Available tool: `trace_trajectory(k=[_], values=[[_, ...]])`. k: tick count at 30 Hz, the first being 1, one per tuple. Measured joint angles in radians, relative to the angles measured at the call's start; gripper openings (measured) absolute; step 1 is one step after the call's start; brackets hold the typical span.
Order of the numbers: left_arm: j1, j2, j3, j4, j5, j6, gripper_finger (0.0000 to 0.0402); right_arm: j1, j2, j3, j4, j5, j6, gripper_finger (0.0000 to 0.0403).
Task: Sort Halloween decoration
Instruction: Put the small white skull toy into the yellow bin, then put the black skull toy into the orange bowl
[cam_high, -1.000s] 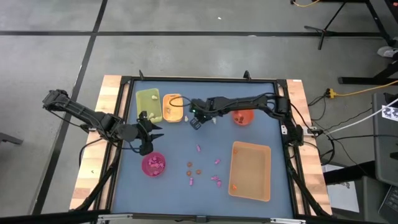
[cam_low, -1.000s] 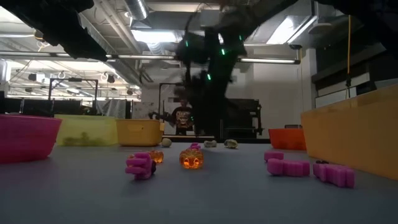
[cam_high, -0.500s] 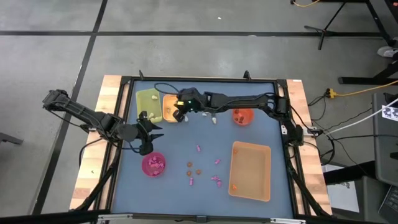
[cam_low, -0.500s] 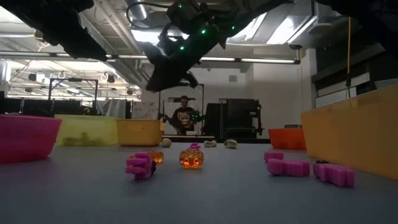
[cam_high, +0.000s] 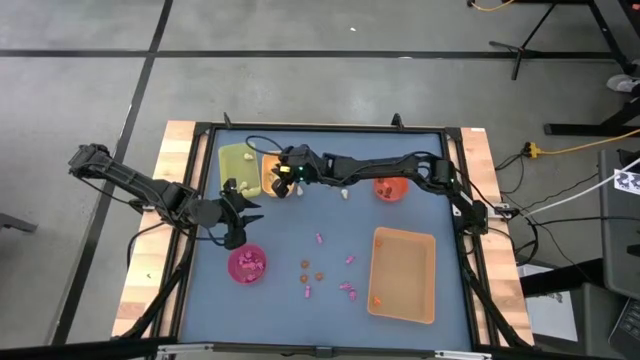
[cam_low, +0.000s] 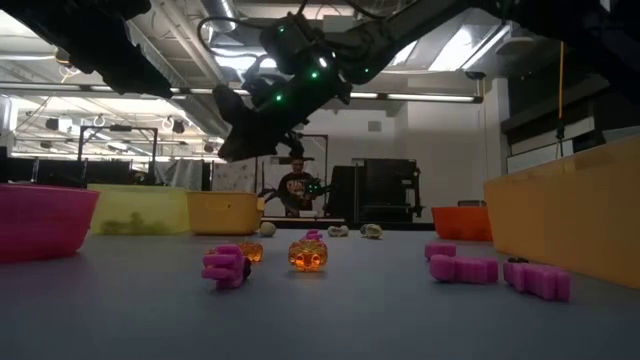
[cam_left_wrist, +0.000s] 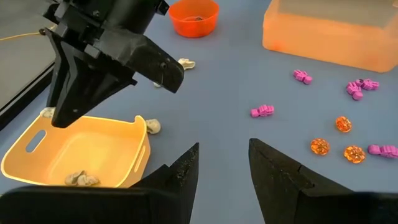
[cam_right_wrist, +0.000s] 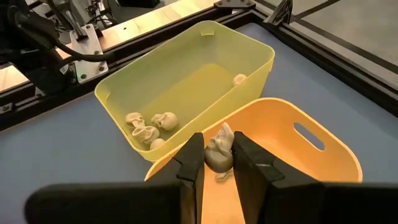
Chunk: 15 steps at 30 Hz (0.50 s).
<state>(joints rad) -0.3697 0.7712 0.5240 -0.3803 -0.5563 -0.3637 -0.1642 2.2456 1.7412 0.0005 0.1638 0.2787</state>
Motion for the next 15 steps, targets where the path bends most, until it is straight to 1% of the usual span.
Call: trace_trajectory(k=[2, 4, 11, 15], values=[[0.0, 0.0, 0.0, 0.0, 0.0, 0.0, 0.0125, 0.0, 0.0, 0.0, -0.002, 0.0, 0.0, 0.0068], [0.0, 0.0, 0.0, 0.0, 0.0, 0.0, 0.0125, 0.0, 0.0, 0.0, -0.001, 0.0, 0.0, 0.0081], [0.0, 0.0, 0.0, 0.0, 0.0, 0.0, 0.0125, 0.0, 0.0, 0.0, -0.007, 0.0, 0.001, 0.0163], [0.0, 0.0, 0.0, 0.0, 0.0, -0.001, 0.0125, 0.0, -0.01, 0.0, -0.031, 0.0, 0.001, 0.0195]])
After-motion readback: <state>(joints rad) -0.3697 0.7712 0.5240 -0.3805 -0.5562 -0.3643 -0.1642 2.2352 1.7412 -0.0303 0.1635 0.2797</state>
